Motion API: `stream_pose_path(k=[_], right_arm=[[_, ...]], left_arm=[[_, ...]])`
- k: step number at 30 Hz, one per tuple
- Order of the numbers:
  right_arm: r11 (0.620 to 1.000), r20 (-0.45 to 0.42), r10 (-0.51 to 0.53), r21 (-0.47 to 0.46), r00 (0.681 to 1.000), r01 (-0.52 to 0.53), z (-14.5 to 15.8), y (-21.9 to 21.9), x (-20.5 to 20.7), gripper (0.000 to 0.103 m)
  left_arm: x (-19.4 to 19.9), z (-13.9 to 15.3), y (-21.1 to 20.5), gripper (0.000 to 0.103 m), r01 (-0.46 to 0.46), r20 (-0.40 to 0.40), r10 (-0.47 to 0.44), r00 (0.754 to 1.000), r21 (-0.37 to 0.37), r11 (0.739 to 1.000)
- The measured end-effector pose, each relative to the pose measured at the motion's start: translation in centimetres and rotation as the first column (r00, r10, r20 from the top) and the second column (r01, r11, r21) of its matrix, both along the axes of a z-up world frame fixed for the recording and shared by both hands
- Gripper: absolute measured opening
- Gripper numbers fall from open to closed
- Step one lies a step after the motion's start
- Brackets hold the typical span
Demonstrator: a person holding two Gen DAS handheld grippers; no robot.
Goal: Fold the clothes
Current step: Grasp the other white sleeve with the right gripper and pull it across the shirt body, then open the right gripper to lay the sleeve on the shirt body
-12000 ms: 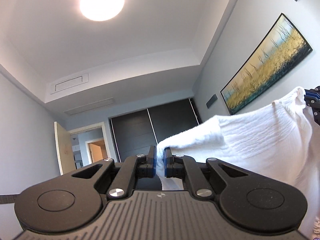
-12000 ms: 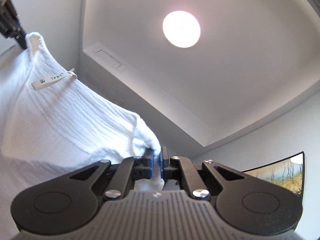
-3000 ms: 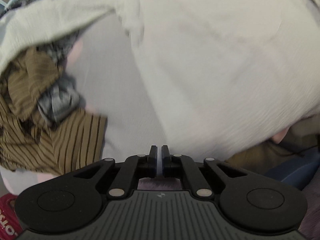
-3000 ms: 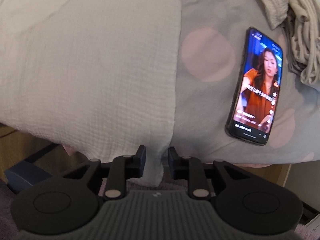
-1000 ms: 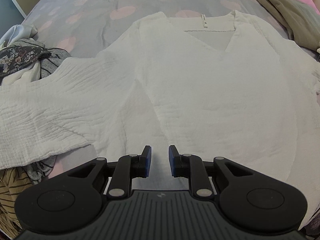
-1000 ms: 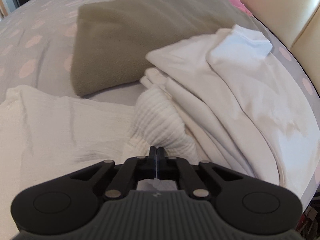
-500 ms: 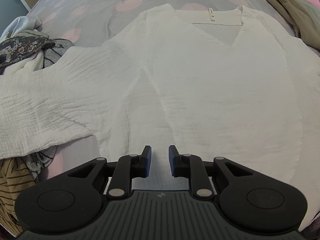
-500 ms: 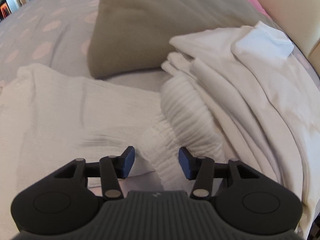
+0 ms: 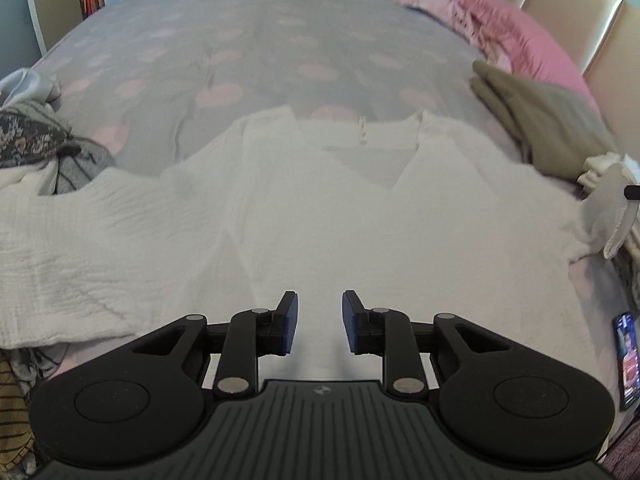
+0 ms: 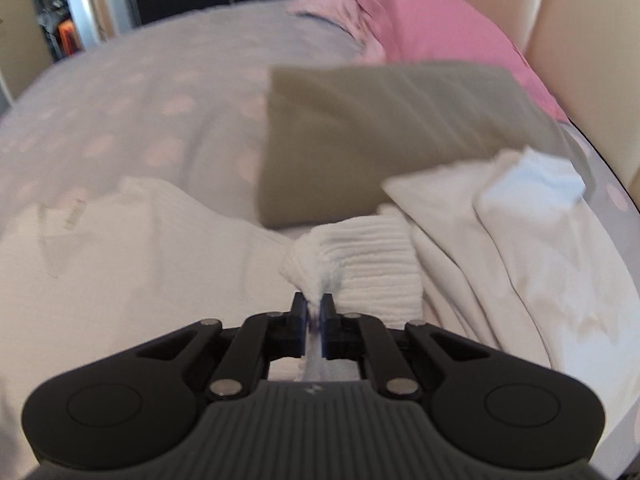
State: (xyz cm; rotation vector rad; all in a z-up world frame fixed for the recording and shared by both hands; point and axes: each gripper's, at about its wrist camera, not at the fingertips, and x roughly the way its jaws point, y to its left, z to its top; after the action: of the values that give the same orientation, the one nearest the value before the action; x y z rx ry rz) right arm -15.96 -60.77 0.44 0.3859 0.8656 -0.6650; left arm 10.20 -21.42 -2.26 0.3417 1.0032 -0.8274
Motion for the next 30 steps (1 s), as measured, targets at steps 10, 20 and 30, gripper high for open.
stream_pose_path(k=[10,20,30], right_arm=[[0.963,0.247,0.188,0.145,0.951,-0.228,5.9,6.6,3.1,0.007],[0.918,0.297,0.262,0.218,0.918,-0.332,5.0,11.0,9.6,0.007],[0.860,0.311,0.355,0.261,0.882,-0.438,4.2,16.0,16.1,0.017]], left_arm=[[0.4,0.3,-0.2,0.030,-0.002,-0.042,0.002,0.999,-0.001,1.000],[-0.7,1.4,-0.9,0.032,0.067,-0.025,-0.069,0.997,-0.086,0.994],[-0.4,1.3,-0.8,0.036,0.066,-0.026,-0.069,0.997,-0.094,0.993]])
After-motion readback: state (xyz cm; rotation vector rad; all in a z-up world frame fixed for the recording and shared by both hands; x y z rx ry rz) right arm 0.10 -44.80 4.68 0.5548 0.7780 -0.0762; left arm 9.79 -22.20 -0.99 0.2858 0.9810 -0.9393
